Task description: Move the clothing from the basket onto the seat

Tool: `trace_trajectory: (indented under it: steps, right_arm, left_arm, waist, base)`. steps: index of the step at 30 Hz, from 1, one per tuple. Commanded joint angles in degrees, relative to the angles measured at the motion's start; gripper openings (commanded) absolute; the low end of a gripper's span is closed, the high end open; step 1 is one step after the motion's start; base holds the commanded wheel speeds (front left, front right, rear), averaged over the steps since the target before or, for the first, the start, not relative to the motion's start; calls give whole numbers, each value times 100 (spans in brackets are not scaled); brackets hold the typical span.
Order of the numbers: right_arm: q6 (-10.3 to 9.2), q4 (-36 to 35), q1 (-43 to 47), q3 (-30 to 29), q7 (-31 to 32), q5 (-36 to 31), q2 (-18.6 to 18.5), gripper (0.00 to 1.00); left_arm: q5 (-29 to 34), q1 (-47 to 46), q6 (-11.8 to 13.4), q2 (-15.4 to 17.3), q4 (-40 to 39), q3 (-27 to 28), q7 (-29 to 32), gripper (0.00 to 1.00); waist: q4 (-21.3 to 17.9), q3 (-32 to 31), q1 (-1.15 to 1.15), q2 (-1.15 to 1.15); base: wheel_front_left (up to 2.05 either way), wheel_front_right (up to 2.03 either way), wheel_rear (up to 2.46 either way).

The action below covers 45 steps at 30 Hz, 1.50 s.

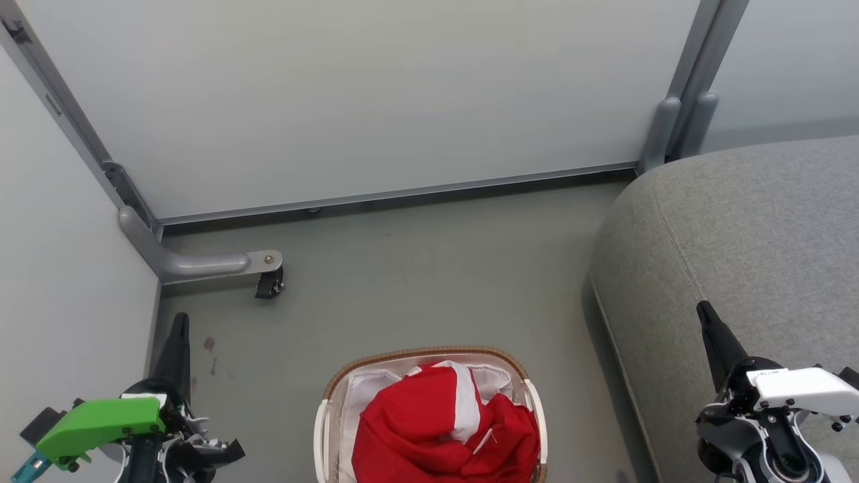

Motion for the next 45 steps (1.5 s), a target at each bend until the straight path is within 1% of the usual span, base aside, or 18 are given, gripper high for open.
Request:
trace_trajectory:
  steps: [1,6,15,23,28,29,36,45]
  right_arm:
    - [0,0,0,1,-1,0,0,100]
    - [-2,202,169,35,-27,-8,70,100]
    - [-2,154,257,139,-284,-149,57,100]
    - [-2,161,293,97,-494,-498,46,100]
    - [-1,80,297,25,-613,-954,40,100]
    - [-1,18,299,-7,-665,-1194,37,100]
    - [-1,-249,316,-103,-821,-2095,29,100]
    - [-1,-655,366,-95,-1006,-3412,22,100]
  left_arm:
    - [0,0,0,0,0,-1,-1,100]
    - [7,170,7,-41,218,-51,-31,100]
    - [100,231,5,-33,117,-334,-287,100]
    - [365,269,3,-26,8,-494,-496,100]
    - [730,240,2,-22,-92,-550,-615,100]
    - [1010,221,1,-20,-157,-574,-667,100]
    - [1626,191,55,-15,-406,-662,-821,100]
    - [2723,168,181,-8,-631,-826,-1006,100]
  waist:
    - [0,0,0,0]
    - [0,1,0,0]
    - [3,-4,0,0]
    - [11,-14,0,0]
    - [16,-21,0,0]
    - [18,-23,0,0]
    - [25,-30,0,0]
    - [39,-28,0,0]
  base:
    - [0,0,0]
    - [0,0,0]
    - [0,0,0]
    - [0,0,0]
    - [0,0,0]
    - [0,0,0]
    - [0,0,0]
    - [0,0,0]
